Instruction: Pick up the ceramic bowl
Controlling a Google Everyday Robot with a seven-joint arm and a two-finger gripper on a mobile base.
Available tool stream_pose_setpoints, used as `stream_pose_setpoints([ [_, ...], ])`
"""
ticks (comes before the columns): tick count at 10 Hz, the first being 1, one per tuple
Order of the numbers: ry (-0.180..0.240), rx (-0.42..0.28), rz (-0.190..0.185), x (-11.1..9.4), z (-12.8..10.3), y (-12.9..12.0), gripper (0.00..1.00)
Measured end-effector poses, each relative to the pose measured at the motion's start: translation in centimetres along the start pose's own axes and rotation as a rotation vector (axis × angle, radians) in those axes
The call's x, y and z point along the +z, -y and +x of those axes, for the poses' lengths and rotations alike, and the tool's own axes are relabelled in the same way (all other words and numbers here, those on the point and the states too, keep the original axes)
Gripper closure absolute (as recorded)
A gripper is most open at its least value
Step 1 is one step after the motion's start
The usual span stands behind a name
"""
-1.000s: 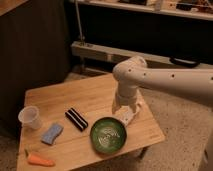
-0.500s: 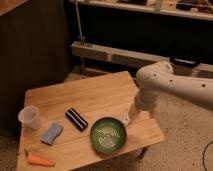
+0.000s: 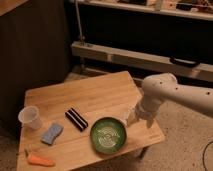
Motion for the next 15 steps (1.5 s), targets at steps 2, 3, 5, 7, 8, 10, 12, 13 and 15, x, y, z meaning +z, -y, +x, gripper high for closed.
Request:
stream_pose_setpoints([
  [2, 0.007, 0.021, -0.042, 0.6, 1.3, -0.2, 0.35],
  [3, 0.022, 0.023, -0.059, 0.6, 1.9, -0.2, 0.35],
  [5, 0.039, 0.015, -0.081, 1.1, 2.5, -0.7, 0.35],
  [7, 0.06, 0.008, -0.091, 2.9, 2.4, -0.1, 0.35],
  [8, 0.078, 0.0, -0.095, 3.8, 2.0, 0.2, 0.35],
  [10, 0.093, -0.003, -0.102, 4.9, 1.1, 0.7, 0.35],
  [12, 0.096, -0.019, -0.105, 5.9, -0.1, 0.2, 0.35],
  [13, 0.094, -0.019, -0.106, 6.5, -0.5, 0.1, 0.35],
  [15, 0.097, -0.011, -0.108, 7.4, -1.2, 0.2, 0.35],
])
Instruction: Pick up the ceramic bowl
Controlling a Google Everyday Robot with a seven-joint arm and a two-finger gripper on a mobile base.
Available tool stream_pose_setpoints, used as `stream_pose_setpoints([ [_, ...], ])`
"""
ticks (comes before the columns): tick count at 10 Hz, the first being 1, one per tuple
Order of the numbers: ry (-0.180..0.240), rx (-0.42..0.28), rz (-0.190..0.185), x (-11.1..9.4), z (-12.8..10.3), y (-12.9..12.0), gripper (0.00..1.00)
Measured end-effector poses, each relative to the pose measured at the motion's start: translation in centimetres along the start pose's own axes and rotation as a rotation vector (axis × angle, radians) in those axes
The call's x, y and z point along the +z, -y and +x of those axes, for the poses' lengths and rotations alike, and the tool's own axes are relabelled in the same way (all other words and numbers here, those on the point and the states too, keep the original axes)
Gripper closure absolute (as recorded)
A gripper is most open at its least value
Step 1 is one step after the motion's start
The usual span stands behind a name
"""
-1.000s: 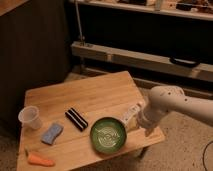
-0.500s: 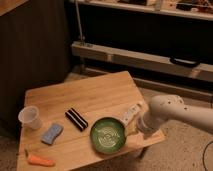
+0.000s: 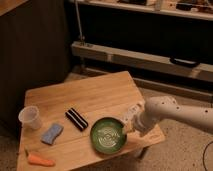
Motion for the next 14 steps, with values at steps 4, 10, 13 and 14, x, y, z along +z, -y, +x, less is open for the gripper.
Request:
stream_pose_setpoints([
  [4, -0.008, -0.004, -0.018, 1.3, -0.8, -0.9, 0.35],
  [10, -0.04, -0.027, -0.021, 3.5, -2.0, -3.5, 0.35],
  [13, -0.057, -0.023, -0.02, 3.9, -2.1, -3.6, 0.35],
  [14, -0.059, -0.026, -0.023, 4.0, -2.3, -4.0, 0.35],
])
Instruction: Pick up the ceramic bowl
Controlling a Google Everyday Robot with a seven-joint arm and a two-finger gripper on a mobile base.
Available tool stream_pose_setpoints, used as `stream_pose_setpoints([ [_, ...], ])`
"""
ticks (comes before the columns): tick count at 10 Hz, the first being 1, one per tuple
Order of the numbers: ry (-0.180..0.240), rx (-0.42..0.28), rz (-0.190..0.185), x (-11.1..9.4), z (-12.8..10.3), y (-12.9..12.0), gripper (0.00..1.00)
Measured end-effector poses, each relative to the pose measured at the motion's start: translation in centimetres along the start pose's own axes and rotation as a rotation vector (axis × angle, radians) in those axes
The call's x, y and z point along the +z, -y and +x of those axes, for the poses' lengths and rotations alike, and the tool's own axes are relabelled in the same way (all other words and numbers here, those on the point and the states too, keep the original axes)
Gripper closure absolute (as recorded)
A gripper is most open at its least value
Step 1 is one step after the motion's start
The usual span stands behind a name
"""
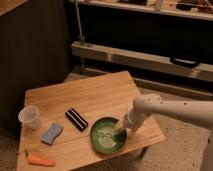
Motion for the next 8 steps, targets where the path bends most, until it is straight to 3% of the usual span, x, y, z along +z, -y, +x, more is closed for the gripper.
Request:
stream_pose_setpoints([
  [3, -0.021, -0.011, -0.011, 0.1, -0.3, -1.1, 0.37],
  [5, -0.041, -0.013, -0.015, 0.6, -0.3, -1.6, 0.51],
  [8, -0.063, -0.001, -0.007, 1.0, 0.1, -1.1, 0.52],
])
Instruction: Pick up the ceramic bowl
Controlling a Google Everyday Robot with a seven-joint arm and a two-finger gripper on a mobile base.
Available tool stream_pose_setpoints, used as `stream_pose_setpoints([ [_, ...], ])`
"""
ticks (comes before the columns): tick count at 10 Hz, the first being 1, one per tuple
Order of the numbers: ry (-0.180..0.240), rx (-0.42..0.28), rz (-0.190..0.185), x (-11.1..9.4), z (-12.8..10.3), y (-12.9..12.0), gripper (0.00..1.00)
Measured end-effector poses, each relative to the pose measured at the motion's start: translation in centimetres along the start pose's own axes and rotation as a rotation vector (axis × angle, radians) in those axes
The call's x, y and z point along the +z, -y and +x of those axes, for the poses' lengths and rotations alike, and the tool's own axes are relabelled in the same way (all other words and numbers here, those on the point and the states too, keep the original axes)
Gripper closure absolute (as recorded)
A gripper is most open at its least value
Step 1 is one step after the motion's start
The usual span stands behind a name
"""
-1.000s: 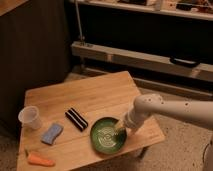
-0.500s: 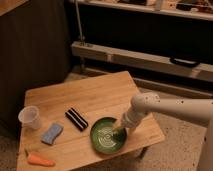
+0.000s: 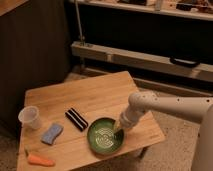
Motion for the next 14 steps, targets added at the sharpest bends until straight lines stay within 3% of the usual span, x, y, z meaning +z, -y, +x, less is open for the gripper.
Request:
stream_pose_setpoints([
  [2, -0.01, 0.016, 0.004, 0.1, 0.4, 0.8, 0.53],
  [6, -0.021, 0.032, 0.005, 0.3, 0.8, 1.8, 0.94],
  [7, -0.022, 0.026, 0.004, 0.3, 0.9, 1.8, 0.99],
  [11, -0.03, 0.022, 0.008, -0.5, 0.7, 1.2, 1.0],
  [12, -0.029, 0.009, 0.046, -2.1, 0.5, 0.1, 1.0],
  [14, -0.016, -0.023, 0.072, -5.2, 0.2, -2.1, 1.0],
])
